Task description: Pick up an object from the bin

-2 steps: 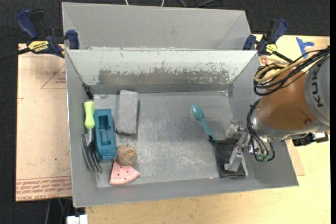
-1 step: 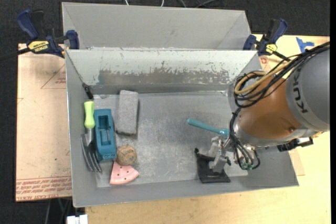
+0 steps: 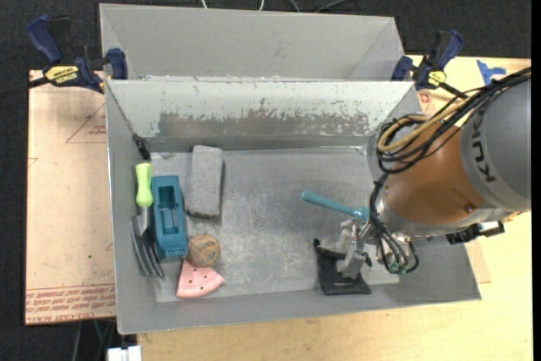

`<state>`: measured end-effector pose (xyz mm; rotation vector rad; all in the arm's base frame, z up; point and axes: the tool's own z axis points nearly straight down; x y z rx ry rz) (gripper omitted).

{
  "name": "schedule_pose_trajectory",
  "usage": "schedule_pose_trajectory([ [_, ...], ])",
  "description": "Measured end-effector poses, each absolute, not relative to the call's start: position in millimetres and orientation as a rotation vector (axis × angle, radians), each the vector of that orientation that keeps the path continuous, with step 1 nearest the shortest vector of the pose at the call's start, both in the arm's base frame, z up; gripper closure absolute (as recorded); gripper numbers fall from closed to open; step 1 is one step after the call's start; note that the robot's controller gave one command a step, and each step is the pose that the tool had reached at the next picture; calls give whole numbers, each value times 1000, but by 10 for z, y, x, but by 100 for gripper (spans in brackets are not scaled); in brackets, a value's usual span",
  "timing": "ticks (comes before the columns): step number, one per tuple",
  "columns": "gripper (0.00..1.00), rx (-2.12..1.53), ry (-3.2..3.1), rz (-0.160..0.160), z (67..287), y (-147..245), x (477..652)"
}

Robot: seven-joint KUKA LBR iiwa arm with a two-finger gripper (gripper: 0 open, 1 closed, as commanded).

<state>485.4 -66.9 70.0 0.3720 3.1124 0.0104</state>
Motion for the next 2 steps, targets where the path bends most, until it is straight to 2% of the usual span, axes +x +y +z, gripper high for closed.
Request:
schedule_pose_trajectory([
  [1,100,372,3120,11,1104,-667,4830],
  [2,100,370,3111,10,1399,-672,4857],
])
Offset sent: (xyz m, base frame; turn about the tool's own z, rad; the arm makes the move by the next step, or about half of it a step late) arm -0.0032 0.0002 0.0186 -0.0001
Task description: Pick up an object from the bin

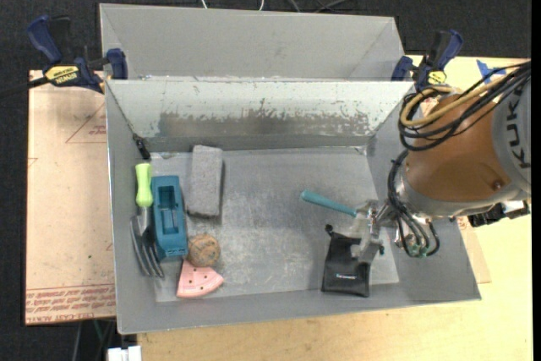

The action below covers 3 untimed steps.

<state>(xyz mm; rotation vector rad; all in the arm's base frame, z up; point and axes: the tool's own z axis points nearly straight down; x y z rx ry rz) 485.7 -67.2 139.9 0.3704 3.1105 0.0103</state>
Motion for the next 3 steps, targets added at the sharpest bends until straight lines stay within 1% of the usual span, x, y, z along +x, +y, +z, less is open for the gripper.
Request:
schedule_pose_trajectory([
  [2,100,369,3110,12,1768,-669,4861],
  [3,100,368,3113,13,2148,-665,4857],
])
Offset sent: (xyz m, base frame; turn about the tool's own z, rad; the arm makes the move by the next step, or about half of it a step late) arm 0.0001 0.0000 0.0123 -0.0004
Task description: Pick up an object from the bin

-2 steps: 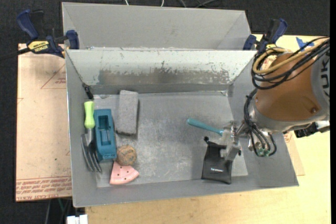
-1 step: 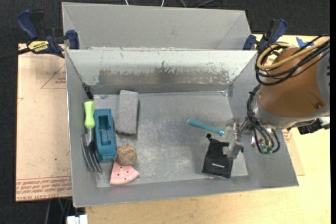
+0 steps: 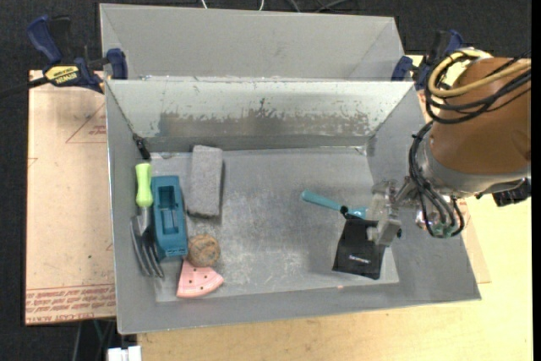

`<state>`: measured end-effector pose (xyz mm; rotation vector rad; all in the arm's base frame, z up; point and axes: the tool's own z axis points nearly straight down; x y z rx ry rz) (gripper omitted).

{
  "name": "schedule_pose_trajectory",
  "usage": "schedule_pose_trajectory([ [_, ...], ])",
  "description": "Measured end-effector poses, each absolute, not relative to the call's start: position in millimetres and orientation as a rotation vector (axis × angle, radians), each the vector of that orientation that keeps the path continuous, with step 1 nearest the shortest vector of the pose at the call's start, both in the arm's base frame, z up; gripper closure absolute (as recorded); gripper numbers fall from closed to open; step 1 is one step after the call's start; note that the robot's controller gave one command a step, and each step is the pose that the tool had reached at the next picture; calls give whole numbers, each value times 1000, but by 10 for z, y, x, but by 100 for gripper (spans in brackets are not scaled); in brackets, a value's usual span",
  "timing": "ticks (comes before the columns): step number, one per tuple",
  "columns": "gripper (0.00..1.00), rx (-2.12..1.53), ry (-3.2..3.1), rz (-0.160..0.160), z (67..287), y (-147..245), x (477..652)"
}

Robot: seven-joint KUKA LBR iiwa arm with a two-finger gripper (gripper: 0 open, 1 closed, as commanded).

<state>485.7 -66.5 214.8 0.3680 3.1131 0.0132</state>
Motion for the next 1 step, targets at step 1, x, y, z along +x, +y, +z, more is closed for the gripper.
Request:
schedule_pose_trajectory([
  [1,100,366,3109,13,2383,-667,4868],
])
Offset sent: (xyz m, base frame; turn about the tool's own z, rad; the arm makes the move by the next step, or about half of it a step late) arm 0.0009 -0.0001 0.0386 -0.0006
